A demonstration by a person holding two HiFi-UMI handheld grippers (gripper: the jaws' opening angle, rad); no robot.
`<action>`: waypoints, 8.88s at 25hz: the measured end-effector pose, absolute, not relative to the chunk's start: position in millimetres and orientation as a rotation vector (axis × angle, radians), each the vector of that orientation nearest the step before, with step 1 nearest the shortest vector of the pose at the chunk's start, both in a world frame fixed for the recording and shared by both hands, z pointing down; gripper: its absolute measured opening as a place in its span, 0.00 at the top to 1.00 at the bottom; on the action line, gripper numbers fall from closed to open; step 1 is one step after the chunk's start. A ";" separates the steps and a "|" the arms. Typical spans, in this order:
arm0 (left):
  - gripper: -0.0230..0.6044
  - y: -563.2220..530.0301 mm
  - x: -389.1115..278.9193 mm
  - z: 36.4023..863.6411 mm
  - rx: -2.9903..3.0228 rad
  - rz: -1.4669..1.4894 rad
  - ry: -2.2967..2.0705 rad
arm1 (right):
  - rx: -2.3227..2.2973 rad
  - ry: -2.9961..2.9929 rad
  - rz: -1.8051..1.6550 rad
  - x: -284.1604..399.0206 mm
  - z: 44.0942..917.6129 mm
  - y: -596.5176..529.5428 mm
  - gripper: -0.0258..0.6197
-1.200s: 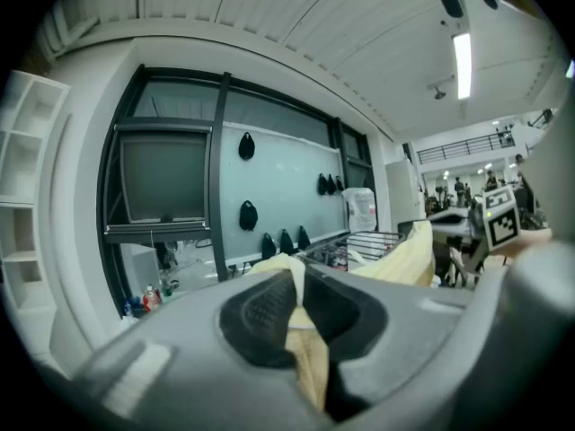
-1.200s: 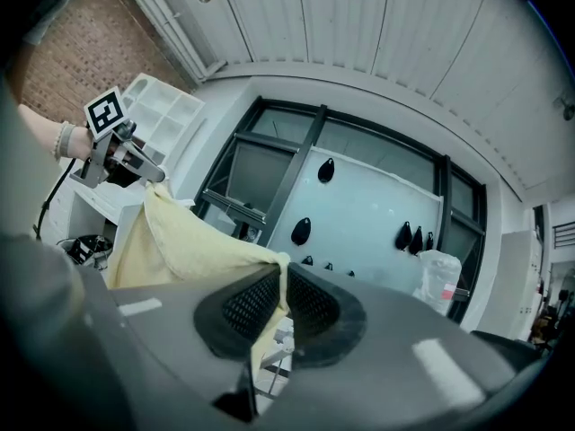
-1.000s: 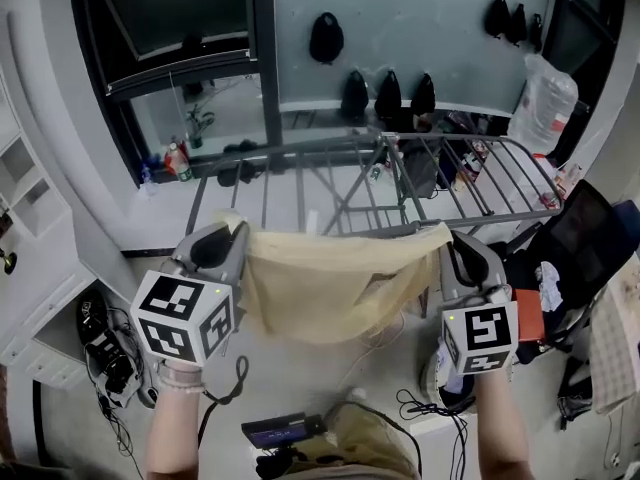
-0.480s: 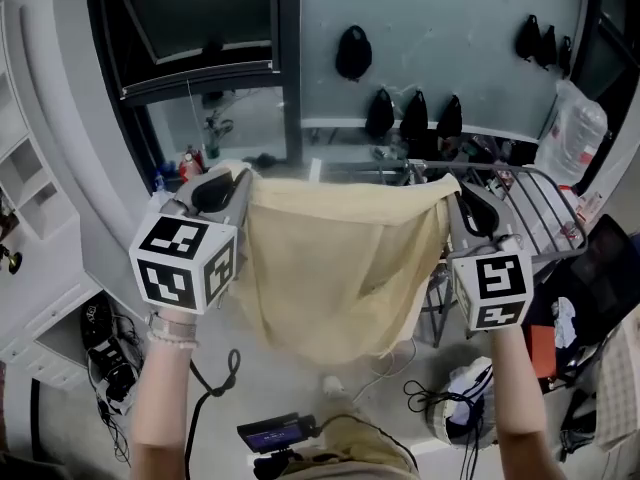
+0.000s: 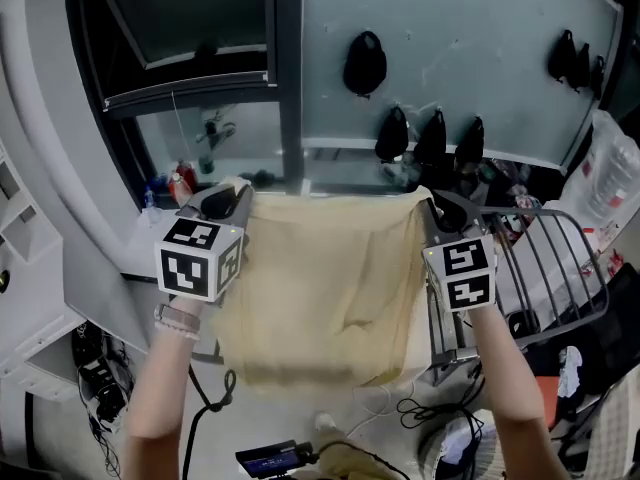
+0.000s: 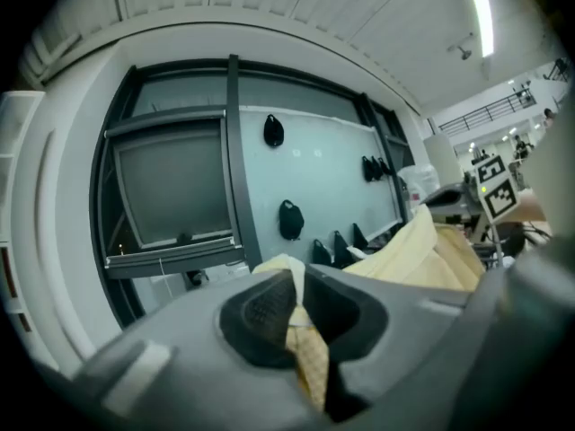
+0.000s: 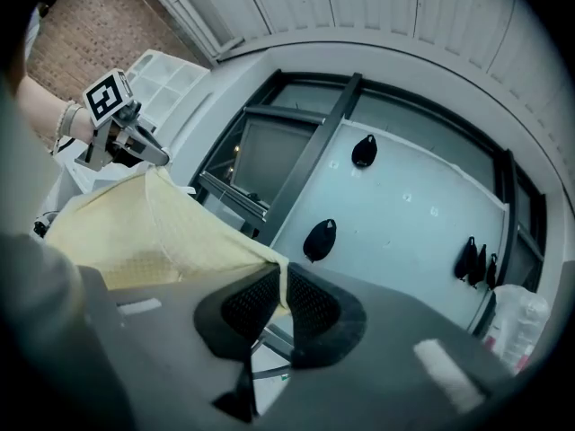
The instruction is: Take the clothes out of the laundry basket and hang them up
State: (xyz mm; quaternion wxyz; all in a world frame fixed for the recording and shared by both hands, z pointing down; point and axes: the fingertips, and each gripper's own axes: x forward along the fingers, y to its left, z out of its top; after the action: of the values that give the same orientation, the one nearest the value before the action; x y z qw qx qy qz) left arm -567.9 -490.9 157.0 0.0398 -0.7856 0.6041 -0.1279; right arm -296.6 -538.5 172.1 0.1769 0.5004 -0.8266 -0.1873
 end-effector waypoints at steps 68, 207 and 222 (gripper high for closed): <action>0.97 -277.9 -252.4 236.3 -2.928 -0.357 0.831 | 2.015 -2.064 -0.123 -42.2 225.1 -205.3 0.96; 0.95 -173.8 157.0 179.0 -3.277 -0.144 -0.364 | 2.169 -1.803 0.295 337.0 370.2 -79.1 0.94; 0.95 -216.5 60.9 144.8 -3.183 -0.068 0.193 | 2.150 -1.883 -0.169 311.4 203.5 -136.5 0.94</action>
State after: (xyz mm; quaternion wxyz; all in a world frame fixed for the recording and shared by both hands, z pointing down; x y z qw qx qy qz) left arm 60.9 -216.5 144.8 -0.0241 -0.9976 0.0606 -0.0213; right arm 311.4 -136.5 203.5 0.1387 0.7437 -0.6514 -0.0586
